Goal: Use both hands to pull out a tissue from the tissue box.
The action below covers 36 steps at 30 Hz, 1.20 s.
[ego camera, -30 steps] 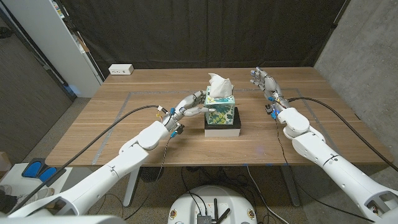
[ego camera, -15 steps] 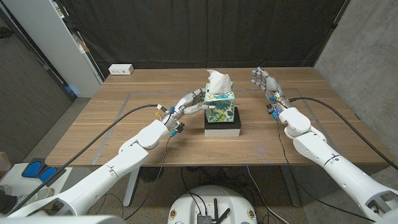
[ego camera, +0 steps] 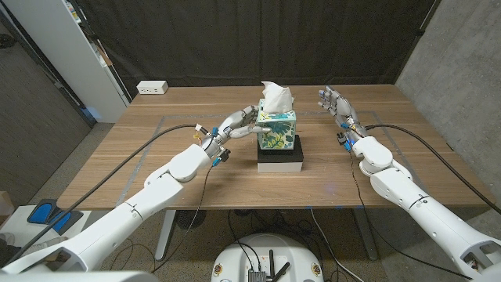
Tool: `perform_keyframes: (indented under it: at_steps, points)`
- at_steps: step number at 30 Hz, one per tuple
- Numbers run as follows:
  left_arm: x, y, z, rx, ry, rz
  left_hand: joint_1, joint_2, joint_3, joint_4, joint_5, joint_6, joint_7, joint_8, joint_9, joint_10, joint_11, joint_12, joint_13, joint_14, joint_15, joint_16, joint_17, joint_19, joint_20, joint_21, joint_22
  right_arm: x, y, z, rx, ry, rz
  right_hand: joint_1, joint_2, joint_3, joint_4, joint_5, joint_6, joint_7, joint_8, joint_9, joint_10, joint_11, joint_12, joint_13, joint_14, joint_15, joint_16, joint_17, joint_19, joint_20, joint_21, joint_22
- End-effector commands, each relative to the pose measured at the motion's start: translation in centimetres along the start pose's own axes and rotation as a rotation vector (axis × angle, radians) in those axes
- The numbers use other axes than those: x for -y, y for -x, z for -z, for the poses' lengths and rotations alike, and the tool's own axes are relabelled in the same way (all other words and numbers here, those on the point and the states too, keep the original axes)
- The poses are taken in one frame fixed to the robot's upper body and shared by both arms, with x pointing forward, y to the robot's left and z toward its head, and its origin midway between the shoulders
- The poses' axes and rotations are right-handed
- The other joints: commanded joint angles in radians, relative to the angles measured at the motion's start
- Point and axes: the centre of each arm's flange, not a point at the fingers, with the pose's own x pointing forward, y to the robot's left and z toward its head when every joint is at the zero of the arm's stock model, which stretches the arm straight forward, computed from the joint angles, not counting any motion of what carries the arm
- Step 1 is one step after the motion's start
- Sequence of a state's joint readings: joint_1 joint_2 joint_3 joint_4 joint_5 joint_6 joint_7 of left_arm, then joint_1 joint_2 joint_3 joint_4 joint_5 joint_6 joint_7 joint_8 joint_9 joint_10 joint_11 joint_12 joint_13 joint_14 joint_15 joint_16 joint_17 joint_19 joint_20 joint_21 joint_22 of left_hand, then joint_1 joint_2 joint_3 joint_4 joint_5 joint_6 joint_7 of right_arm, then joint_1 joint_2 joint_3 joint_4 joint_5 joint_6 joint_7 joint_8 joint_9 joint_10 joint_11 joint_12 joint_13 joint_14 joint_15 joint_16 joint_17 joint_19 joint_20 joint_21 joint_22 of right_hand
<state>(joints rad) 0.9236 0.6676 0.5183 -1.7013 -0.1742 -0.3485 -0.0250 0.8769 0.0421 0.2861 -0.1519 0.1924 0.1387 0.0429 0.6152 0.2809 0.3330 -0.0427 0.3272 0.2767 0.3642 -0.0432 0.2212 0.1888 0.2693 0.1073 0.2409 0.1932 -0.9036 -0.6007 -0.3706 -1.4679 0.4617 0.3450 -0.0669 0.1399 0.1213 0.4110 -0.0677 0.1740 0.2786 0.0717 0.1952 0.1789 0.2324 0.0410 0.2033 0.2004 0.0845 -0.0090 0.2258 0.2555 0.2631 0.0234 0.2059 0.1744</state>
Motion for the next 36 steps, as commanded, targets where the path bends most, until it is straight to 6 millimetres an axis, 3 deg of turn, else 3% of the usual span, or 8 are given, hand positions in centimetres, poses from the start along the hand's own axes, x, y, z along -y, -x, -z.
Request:
perform_keyframes:
  at_steps: [1, 15, 20, 30, 33, 36]
  points:
    - [-1.33, -0.22, -1.68, 0.011, -0.018, 0.006, -0.005, 0.009, 0.004, 0.004, 0.005, -0.009, -0.001, 0.01, 0.004, -0.009, 0.002, -0.006, 0.007, -0.003, -0.019, -0.002, 0.001, -0.007, -0.001, -0.002, 0.005, 0.62, -0.33, 0.53, -0.009, -0.039, 0.008, 0.002, 0.014, 0.002, -0.007, 0.006, 0.001, -0.003, -0.002, 0.005, -0.011, -0.001, -0.005, 0.003, -0.007, -0.005, -0.004, -0.002, 0.003, 0.003, -0.006, 0.002]
    - [-1.76, -0.04, -1.81, 0.015, -0.03, -0.007, -0.012, 0.014, 0.007, 0.003, 0.006, -0.019, -0.003, 0.015, 0.008, -0.018, 0.004, -0.011, 0.014, -0.009, -0.017, -0.007, 0.001, -0.01, 0.001, -0.003, 0.006, 0.83, -0.56, 1.21, -0.013, -0.123, 0.001, 0.005, 0.016, 0.004, -0.014, 0.006, -0.035, -0.004, -0.014, 0.005, -0.042, -0.001, -0.015, 0.002, -0.025, 0.001, -0.011, -0.005, 0.0, -0.005, -0.007, 0.002]
    - [-1.84, -0.08, -1.73, 0.017, -0.028, -0.007, -0.016, 0.016, 0.008, 0.003, 0.006, -0.02, -0.001, 0.018, 0.01, -0.02, 0.003, -0.013, 0.017, -0.01, -0.019, -0.008, 0.001, -0.01, 0.0, -0.003, 0.006, 0.8, -0.58, 1.35, -0.015, -0.148, -0.001, 0.014, 0.017, 0.008, -0.026, 0.007, -0.142, -0.007, -0.029, 0.002, -0.122, -0.014, -0.029, -0.003, -0.068, -0.003, -0.026, -0.014, -0.021, -0.02, -0.014, 0.001]
    - [-1.97, -0.31, -1.64, 0.021, -0.027, -0.004, -0.016, 0.015, 0.009, -0.001, 0.006, -0.024, -0.003, 0.022, 0.012, -0.022, -0.001, -0.015, 0.022, -0.013, -0.021, -0.011, 0.0, -0.009, -0.003, -0.002, 0.007, 1.04, -0.19, 1.46, -0.009, -0.193, -0.012, 0.014, 0.016, 0.007, -0.031, 0.005, -0.191, -0.007, -0.026, 0.0, -0.175, -0.023, -0.031, -0.006, -0.114, -0.004, -0.036, -0.021, -0.053, -0.027, -0.021, 0.0]
    - [-2.02, -0.45, -1.63, 0.023, -0.026, -0.003, -0.017, 0.018, 0.01, 0.0, 0.007, -0.026, -0.002, 0.023, 0.013, -0.023, 0.002, -0.016, 0.023, -0.016, -0.021, -0.012, 0.001, -0.01, -0.002, -0.003, 0.007, 1.11, -0.05, 1.47, -0.026, -0.198, -0.045, 0.003, 0.02, 0.003, -0.023, 0.002, -0.223, -0.008, -0.027, -0.001, -0.206, -0.027, -0.03, -0.008, -0.143, -0.01, -0.039, -0.023, -0.073, -0.04, -0.023, 0.0]
    - [-2.04, -0.57, -1.62, 0.026, -0.025, 0.0, -0.017, 0.018, 0.011, -0.002, 0.007, -0.026, -0.002, 0.024, 0.014, -0.025, 0.001, -0.017, 0.024, -0.017, -0.022, -0.012, 0.0, -0.011, -0.003, -0.003, 0.007, 1.1, 0.18, 1.45, -0.041, -0.19, -0.059, -0.03, 0.025, -0.01, 0.002, 0.003, -0.287, -0.013, -0.027, -0.002, -0.279, -0.034, -0.032, -0.011, -0.203, -0.022, -0.041, -0.024, -0.124, -0.061, -0.029, -0.002]
